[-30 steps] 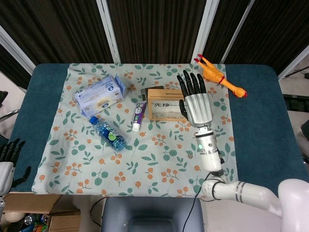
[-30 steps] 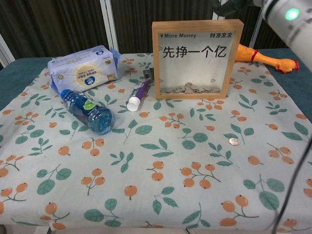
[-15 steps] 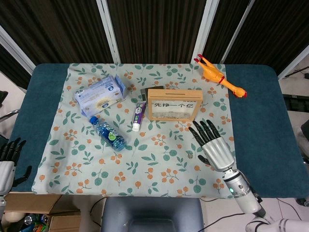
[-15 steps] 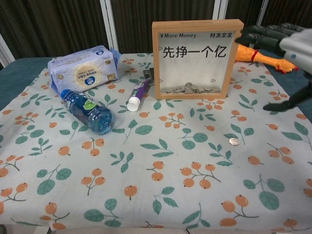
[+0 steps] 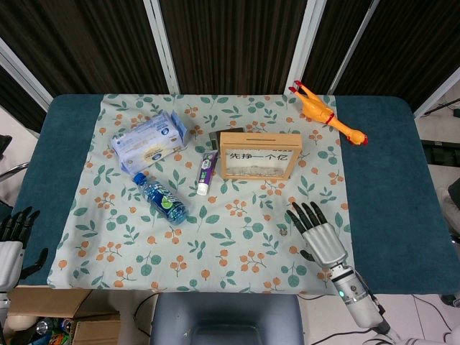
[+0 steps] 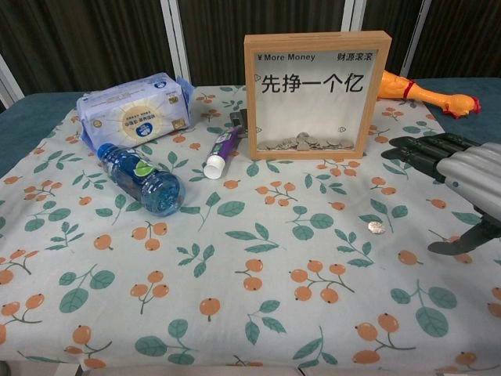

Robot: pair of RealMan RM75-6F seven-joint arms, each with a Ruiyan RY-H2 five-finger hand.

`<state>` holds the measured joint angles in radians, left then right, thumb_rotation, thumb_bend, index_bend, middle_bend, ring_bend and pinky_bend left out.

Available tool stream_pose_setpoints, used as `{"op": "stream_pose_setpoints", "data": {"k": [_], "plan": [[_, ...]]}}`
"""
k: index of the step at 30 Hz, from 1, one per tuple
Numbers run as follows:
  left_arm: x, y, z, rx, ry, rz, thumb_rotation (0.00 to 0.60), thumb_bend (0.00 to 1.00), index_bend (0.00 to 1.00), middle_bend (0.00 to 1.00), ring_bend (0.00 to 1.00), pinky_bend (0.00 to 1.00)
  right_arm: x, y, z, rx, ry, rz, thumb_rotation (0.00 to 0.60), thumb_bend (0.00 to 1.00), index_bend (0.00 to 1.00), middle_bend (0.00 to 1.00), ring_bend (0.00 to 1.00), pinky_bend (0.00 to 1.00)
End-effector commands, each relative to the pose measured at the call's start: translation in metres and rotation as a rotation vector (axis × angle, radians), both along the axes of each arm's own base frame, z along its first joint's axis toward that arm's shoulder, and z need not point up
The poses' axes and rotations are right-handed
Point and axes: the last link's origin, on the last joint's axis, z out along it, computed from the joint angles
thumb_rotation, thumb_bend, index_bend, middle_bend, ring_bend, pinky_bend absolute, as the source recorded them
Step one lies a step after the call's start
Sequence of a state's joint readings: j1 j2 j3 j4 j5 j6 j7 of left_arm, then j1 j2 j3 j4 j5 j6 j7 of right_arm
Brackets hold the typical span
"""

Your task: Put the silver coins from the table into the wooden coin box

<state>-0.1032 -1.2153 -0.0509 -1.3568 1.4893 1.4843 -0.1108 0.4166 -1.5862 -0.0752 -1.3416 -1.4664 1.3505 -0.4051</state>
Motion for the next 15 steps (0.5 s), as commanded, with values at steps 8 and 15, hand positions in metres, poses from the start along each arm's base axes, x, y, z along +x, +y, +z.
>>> {"op": "stream_pose_setpoints", "data": {"k": [8,15], "plan": [[-0.004,-0.001,0.001,0.0,-0.004,0.009,0.6,0.38,0.0,0.0,0.0,0.0,-0.007,-0.008,-0.021,-0.01,0.035,-0.026,0.6,0.19,0.19,0.03,0.0,0.0],[-0.005,0.0,0.001,-0.001,-0.005,0.007,0.6,0.38,0.0,0.0,0.0,0.0,-0.01,-0.011,-0.027,-0.004,0.033,-0.04,0.6,0.19,0.43,0.03,0.0,0.0]]}}
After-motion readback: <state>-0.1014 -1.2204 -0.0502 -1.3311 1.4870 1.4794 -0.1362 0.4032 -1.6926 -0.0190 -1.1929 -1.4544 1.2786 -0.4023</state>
